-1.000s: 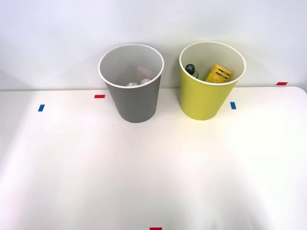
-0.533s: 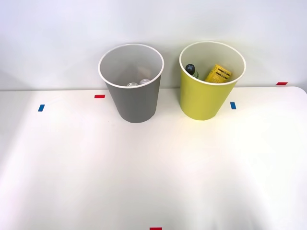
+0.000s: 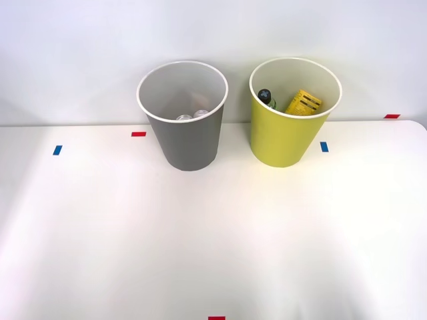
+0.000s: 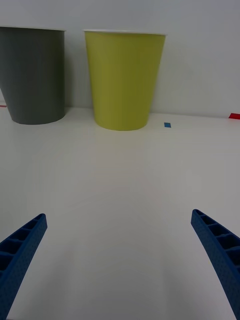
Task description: Put cans in the gray bin, plastic bottles in the light green bin
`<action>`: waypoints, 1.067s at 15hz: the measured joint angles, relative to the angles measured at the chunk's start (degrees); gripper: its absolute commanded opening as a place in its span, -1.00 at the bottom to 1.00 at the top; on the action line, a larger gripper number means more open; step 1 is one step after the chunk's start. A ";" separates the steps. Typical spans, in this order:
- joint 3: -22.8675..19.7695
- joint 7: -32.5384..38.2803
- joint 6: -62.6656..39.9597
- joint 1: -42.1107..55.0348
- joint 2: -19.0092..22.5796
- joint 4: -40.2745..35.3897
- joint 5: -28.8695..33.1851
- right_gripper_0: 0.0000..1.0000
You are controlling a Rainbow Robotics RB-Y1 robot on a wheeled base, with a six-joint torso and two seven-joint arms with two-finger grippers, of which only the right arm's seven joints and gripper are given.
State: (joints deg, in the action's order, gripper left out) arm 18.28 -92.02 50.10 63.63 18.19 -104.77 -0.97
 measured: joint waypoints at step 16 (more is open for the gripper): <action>0.00 0.00 0.00 0.00 0.00 0.00 0.00 1.00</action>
State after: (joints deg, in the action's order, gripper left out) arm 18.28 -92.02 50.10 63.63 18.19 -104.77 -0.97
